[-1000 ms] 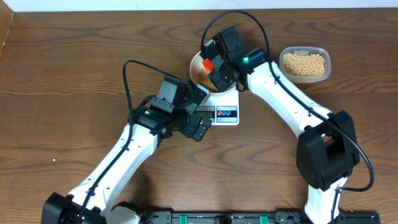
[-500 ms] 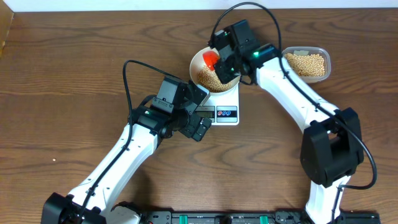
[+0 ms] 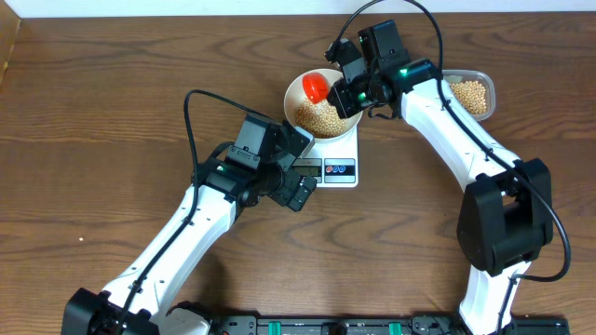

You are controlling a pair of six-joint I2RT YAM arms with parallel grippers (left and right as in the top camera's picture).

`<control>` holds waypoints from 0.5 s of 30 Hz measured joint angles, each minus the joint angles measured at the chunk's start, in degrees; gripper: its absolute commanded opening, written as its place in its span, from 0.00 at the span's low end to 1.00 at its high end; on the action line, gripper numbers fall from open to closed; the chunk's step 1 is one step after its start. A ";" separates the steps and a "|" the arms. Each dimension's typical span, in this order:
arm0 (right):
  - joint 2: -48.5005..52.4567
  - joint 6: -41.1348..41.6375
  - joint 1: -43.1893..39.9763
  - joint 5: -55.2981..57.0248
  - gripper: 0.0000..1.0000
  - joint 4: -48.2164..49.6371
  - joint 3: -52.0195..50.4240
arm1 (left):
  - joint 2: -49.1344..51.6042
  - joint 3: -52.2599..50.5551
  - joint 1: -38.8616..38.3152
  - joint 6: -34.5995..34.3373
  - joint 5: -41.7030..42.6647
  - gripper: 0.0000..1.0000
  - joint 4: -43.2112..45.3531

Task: Scoop item into bowl and weigh 50g on scale
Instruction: 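Tilt the scoop over the bowl, shaking soybeans in gradually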

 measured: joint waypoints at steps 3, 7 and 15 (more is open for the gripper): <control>0.00 0.02 -0.02 -0.48 0.01 -0.09 0.00 | 0.00 0.00 0.00 0.00 0.00 0.98 0.00; 0.00 0.02 -0.07 -0.83 0.01 -0.13 0.00 | 0.00 0.00 0.00 0.00 0.00 0.98 -0.02; -0.02 0.02 -0.07 -0.85 0.01 -0.26 0.00 | 0.00 0.00 0.00 0.00 0.00 0.98 0.00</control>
